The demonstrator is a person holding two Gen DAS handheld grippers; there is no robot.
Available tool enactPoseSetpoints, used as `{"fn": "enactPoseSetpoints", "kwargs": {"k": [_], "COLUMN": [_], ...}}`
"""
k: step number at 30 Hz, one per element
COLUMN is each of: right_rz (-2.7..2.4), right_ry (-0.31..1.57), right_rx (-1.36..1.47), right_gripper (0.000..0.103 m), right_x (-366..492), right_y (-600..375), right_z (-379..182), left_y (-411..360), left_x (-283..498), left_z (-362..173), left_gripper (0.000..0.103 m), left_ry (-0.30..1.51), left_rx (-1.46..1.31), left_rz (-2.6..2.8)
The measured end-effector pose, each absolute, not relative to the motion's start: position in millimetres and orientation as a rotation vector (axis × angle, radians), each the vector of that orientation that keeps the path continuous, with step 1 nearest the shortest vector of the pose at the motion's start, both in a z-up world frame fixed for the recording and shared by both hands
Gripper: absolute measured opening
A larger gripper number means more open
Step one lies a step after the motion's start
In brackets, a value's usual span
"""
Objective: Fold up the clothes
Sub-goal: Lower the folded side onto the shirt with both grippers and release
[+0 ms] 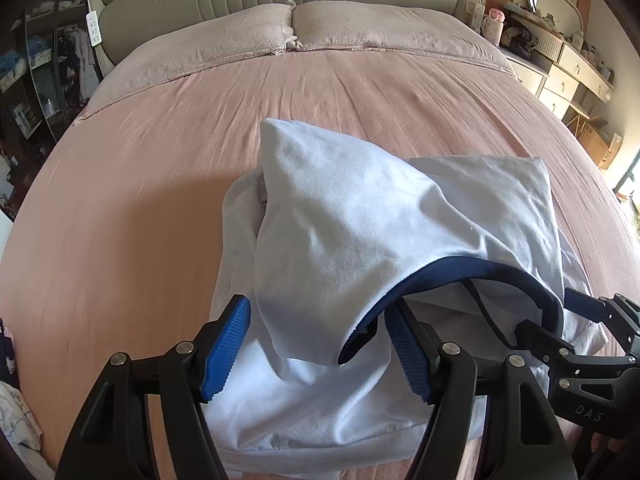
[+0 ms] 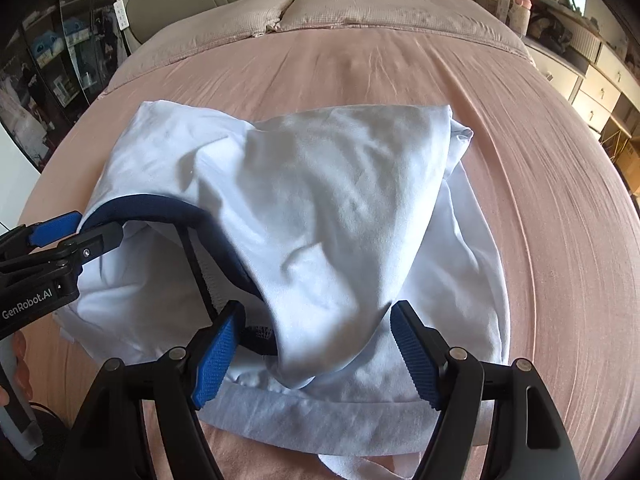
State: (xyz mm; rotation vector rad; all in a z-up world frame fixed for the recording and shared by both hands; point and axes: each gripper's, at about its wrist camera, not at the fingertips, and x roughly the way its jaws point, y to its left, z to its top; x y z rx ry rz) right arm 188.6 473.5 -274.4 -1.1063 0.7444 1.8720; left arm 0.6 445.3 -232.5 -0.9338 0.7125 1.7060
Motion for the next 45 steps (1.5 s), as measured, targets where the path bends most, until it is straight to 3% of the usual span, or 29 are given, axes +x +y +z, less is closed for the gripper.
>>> {"fn": "enactPoseSetpoints", "kwargs": {"k": [7, 8, 9, 12, 15, 24, 36, 45], "right_rz": [1.851, 1.847, 1.843, 1.838, 1.852, 1.751, 1.718, 1.752], "right_ry": [0.786, 0.769, 0.752, 0.717, 0.680, 0.480, 0.469, 0.490], "right_rx": [-1.069, -1.071, -1.074, -1.077, -1.077, -1.041, -0.978, -0.970], "right_gripper": [0.074, 0.067, 0.049, 0.023, 0.018, 0.011, 0.011, 0.009], "right_x": [196.9, 196.2, 195.3, 194.0, 193.2, 189.7, 215.8, 226.5], "right_y": [487.1, 487.5, 487.9, 487.7, 485.7, 479.6, 469.7, 446.8], "right_z": [-281.0, -280.9, -280.9, -281.6, -277.8, -253.8, -232.0, -227.7], "left_y": [449.1, 449.5, 450.1, 449.9, 451.3, 449.1, 426.4, 404.1], "left_x": [3.6, 6.2, 9.2, 17.6, 22.0, 33.0, 67.7, 65.2], "left_z": [-237.3, -237.2, -237.1, -236.9, -236.6, -225.3, -202.9, -197.8], "left_gripper": [0.065, 0.055, 0.044, 0.027, 0.022, 0.016, 0.015, 0.015], "left_ry": [0.742, 0.752, 0.771, 0.807, 0.827, 0.839, 0.861, 0.755], "left_rx": [-0.867, -0.848, -0.825, -0.763, -0.730, -0.750, -0.672, -0.815], "left_rz": [1.775, 1.777, 1.786, 1.803, 1.811, 1.807, 1.804, 1.834]}}
